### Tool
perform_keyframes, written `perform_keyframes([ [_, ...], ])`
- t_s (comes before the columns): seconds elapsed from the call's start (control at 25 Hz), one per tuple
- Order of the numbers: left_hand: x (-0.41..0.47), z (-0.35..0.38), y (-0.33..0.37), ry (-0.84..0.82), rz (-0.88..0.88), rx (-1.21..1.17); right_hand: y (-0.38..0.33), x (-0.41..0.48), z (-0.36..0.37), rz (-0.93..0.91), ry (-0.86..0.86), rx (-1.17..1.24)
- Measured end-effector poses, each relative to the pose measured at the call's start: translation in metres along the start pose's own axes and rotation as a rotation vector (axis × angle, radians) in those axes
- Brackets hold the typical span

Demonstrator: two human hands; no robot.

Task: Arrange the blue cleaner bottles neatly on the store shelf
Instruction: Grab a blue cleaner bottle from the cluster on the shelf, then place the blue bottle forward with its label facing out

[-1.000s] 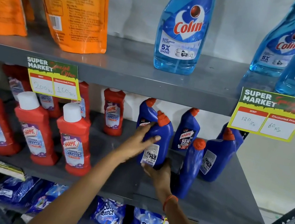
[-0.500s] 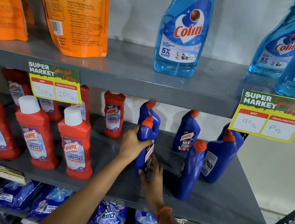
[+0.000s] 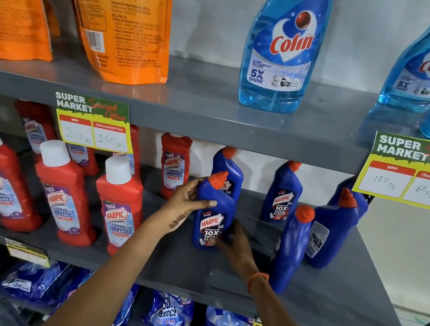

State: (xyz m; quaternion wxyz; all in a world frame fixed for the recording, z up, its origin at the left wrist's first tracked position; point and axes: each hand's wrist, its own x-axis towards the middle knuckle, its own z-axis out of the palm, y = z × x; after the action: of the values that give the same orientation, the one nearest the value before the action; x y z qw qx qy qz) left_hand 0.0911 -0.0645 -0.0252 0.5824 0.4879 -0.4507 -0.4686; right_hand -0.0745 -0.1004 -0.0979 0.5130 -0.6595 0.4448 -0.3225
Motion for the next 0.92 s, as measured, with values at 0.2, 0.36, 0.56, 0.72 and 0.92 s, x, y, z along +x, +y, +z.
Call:
perform_keyframes([
  [0.2, 0.002, -0.01, 0.004, -0.074, -0.009, -0.098, 0.004, -0.004, 0.019, 0.017, 0.149, 0.064],
  [0.36, 0.002, -0.012, 0.006, -0.075, -0.006, -0.038, 0.001, -0.009, 0.026, 0.022, 0.217, 0.036],
  [0.56, -0.009, -0.005, 0.007, -0.046, 0.019, 0.279, -0.011, -0.017, 0.026, 0.016, 0.241, -0.095],
  [0.72, -0.025, 0.015, 0.0, 0.099, 0.227, 0.745, -0.034, -0.04, 0.01, -0.299, 0.45, -0.225],
  [0.92, -0.042, 0.062, 0.002, 0.18, 0.558, 0.809, -0.07, -0.067, -0.024, -0.645, 0.746, -0.243],
])
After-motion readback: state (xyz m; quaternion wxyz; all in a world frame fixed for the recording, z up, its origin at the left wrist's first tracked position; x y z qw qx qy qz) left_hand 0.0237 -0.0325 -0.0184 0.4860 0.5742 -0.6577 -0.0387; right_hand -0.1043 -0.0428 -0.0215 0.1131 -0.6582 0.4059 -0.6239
